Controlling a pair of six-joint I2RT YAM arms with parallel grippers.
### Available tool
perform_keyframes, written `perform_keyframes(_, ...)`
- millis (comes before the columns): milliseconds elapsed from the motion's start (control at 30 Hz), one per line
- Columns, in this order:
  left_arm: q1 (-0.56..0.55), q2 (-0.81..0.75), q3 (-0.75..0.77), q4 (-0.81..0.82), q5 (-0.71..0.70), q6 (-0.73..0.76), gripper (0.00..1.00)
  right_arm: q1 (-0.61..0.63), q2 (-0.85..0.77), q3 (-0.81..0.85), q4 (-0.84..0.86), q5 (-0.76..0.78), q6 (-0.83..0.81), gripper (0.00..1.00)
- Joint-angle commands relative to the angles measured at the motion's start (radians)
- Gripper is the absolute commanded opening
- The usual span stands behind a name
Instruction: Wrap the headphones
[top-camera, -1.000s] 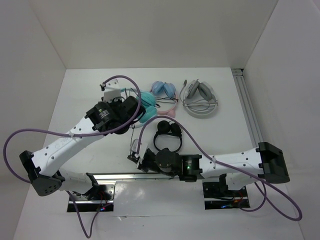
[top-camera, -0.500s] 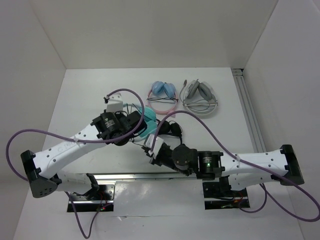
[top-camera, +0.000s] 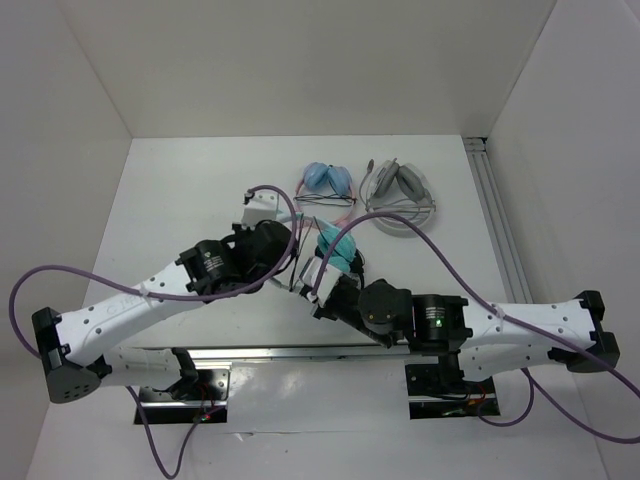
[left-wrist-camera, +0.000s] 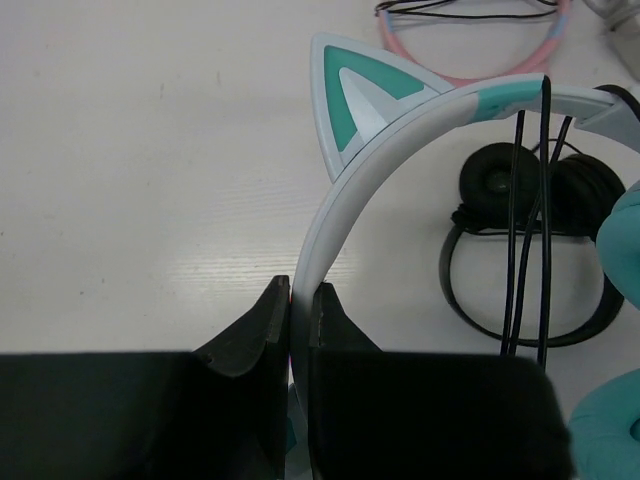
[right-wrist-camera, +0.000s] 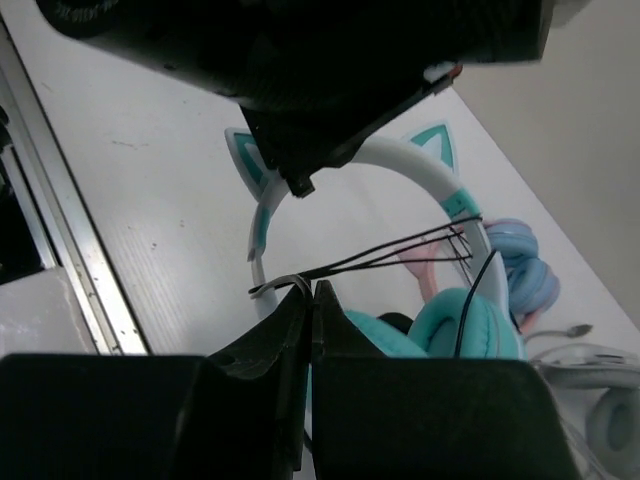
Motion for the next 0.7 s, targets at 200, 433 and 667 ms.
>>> perform_keyframes(200, -0.06, 0.038, 0.009, 0.129, 0.112, 0.283, 0.0, 0.019, 0.034, 0.199, -0.108, 0.106, -0.125, 0.02)
perform_keyframes(433, -0.071, 0.003, 0.009, 0.108, 0.269, 0.412, 0.0, 0.09, 0.02, 0.157, -0.116, 0.261, -0.205, 0.02)
perform_keyframes(667, -0.071, -0.04, 0.038, 0.006, 0.45, 0.505, 0.0, 0.131, -0.009, 0.157, -0.158, 0.322, -0.226, 0.03)
